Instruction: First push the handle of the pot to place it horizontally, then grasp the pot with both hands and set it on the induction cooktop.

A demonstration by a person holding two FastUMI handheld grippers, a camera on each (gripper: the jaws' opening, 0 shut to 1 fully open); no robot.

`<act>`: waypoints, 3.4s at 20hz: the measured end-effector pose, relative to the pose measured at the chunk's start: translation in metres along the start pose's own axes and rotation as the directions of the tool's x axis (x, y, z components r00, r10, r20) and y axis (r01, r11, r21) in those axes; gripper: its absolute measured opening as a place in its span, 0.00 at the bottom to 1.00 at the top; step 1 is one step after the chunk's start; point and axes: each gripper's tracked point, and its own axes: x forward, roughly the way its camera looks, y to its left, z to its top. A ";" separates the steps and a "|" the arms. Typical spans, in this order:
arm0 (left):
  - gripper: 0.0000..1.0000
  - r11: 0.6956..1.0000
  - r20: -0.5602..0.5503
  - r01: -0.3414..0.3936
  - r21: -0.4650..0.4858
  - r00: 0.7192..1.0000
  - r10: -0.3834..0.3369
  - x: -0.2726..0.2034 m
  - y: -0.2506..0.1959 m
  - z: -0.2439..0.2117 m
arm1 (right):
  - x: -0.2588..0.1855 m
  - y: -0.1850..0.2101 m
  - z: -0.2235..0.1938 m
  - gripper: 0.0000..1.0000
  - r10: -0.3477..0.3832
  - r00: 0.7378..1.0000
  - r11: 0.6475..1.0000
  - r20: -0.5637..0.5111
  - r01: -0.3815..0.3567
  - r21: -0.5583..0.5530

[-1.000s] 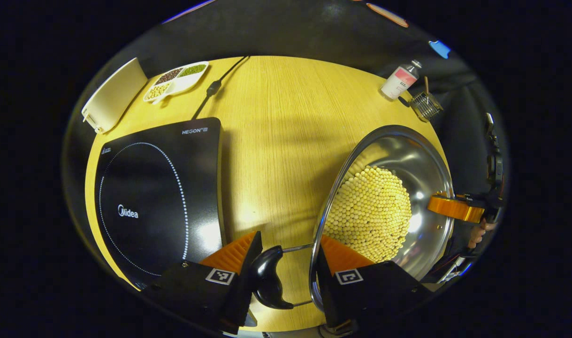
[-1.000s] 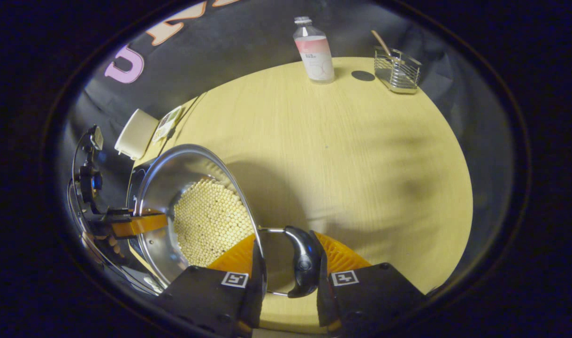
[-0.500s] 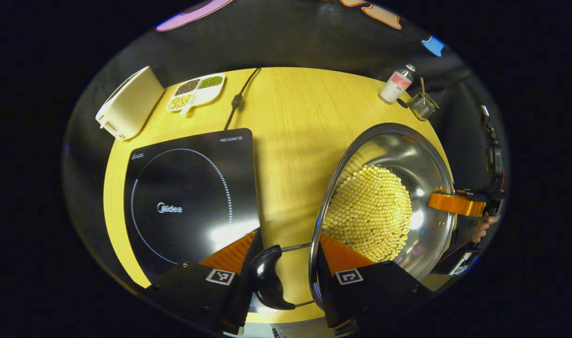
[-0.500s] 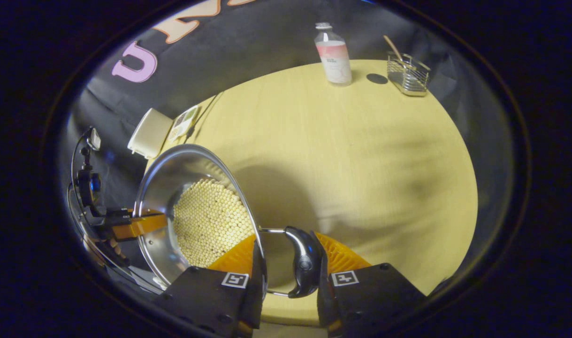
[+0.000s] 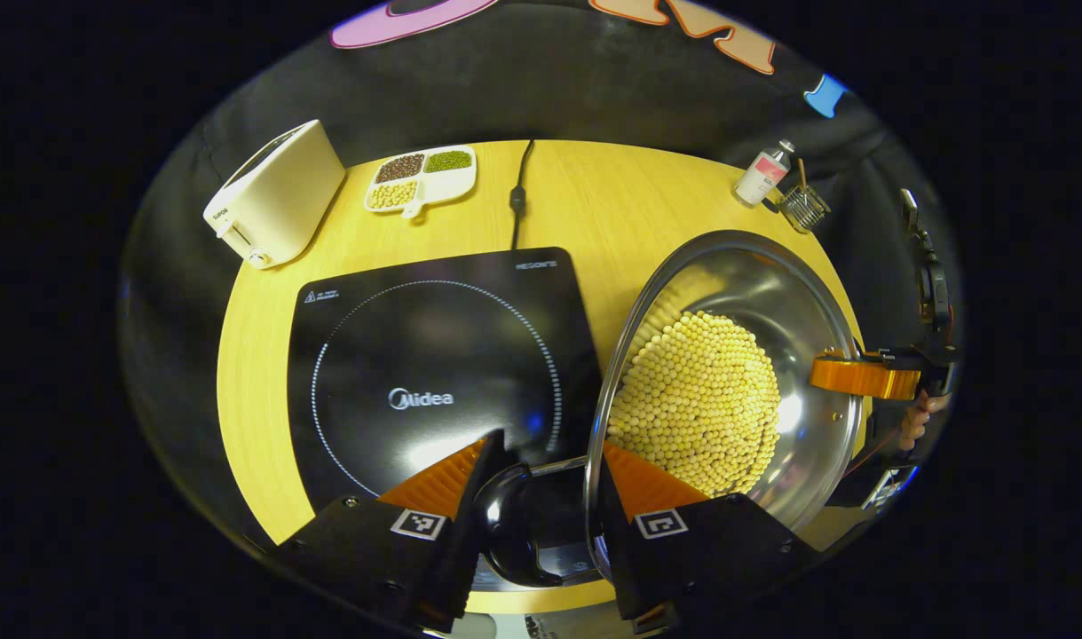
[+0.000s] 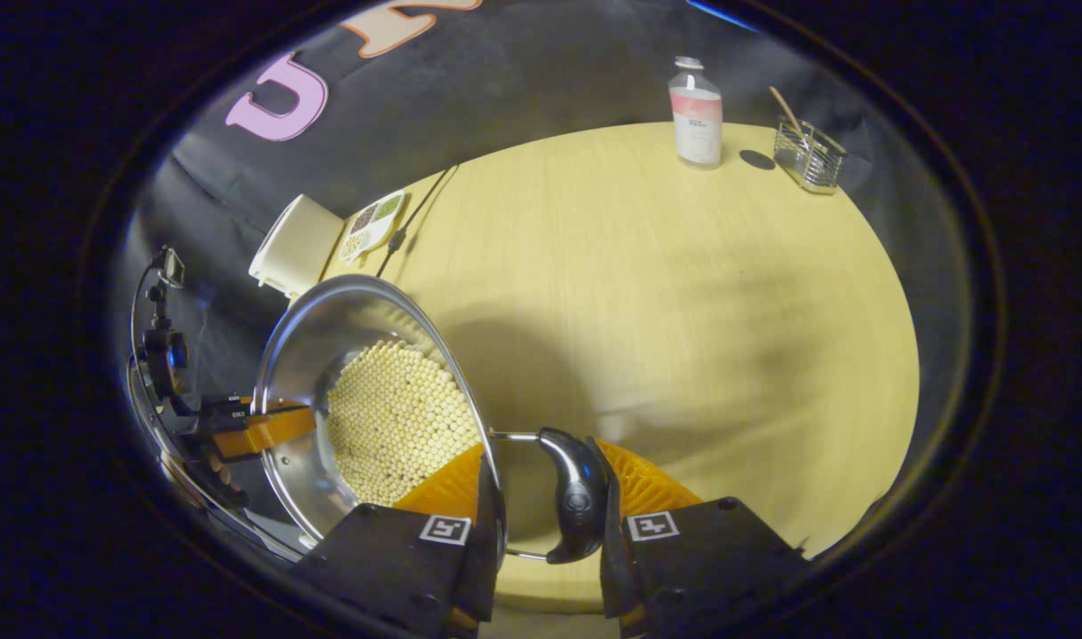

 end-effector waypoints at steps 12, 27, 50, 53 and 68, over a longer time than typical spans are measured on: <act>0.63 0.992 0.053 0.082 0.092 0.995 -0.087 0.009 0.130 0.016 | 0.034 0.117 -0.012 0.49 -0.114 0.993 0.993 0.016 0.113 0.018; 0.65 0.988 0.204 0.074 0.133 0.974 -0.100 0.007 0.190 0.036 | 0.048 0.168 0.002 0.49 -0.134 0.990 0.991 0.048 0.133 0.024; 0.90 0.992 0.500 -0.127 -0.022 0.858 0.120 -0.071 0.186 0.047 | 0.003 0.186 0.046 0.94 0.038 0.950 0.997 0.310 -0.058 0.054; 0.94 0.986 0.539 -0.145 -0.077 0.826 0.163 -0.099 0.169 0.044 | -0.021 0.173 0.048 1.00 0.078 0.934 0.992 0.349 -0.107 0.063; 0.89 0.949 0.785 -0.212 -0.232 0.536 0.312 -0.293 0.010 0.012 | -0.211 0.069 0.051 0.91 0.185 0.597 0.982 0.781 -0.142 -0.124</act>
